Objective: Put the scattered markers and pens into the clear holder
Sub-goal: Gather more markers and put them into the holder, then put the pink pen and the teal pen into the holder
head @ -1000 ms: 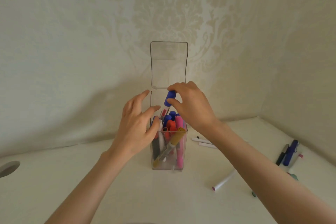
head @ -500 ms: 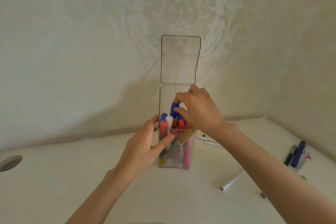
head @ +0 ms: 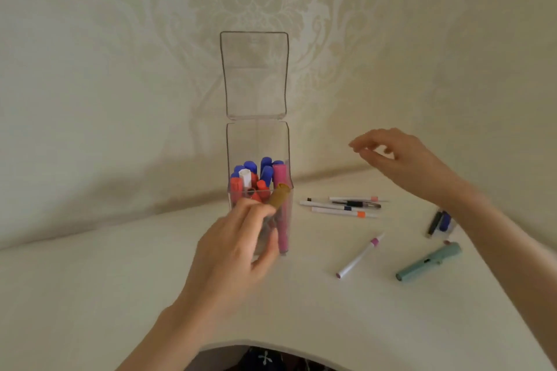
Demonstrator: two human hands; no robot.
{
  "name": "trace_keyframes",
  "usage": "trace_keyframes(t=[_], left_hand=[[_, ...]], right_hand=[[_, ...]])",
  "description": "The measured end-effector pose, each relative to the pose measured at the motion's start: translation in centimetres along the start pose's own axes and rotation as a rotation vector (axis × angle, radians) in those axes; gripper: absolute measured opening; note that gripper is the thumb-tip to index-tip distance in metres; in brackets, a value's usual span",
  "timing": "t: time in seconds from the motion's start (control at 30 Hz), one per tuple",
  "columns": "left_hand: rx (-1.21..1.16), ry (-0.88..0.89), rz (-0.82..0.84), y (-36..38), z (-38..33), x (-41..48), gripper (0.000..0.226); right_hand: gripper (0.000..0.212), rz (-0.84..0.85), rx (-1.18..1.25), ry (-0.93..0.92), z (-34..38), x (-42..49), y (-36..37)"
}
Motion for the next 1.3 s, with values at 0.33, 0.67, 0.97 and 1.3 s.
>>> trace_keyframes(t=[0.33,0.67,0.97,1.3], left_hand=[[-0.157,-0.214,0.535,14.1,-6.0,4.6,0.034],[-0.089,-0.235,0.556,17.3,-7.3,5.7,0.024],[-0.847,-0.39,0.238,10.9,-5.3,5.7,0.015],[-0.852,-0.389,-0.29,-3.2,-1.1,8.2,0.01]], right_hand=[[0.023,0.309,0.073,0.31,-11.6,-12.1,1.9],[0.018,0.337,-0.022,0.243,-14.1,-14.6,2.5],[0.015,0.029,0.533,0.271,-8.6,-10.4,1.7],[0.008,-0.172,0.958,0.128,0.4,-2.0,1.9]])
Point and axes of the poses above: each hand's wrist, its own x-axis towards the middle knuckle, its own y-axis out of the palm, z = x × y, the point moved 3 cm from there along x, towards the middle knuckle, and after that the axes turned 4 degrees about z, right-handed, at the moved point
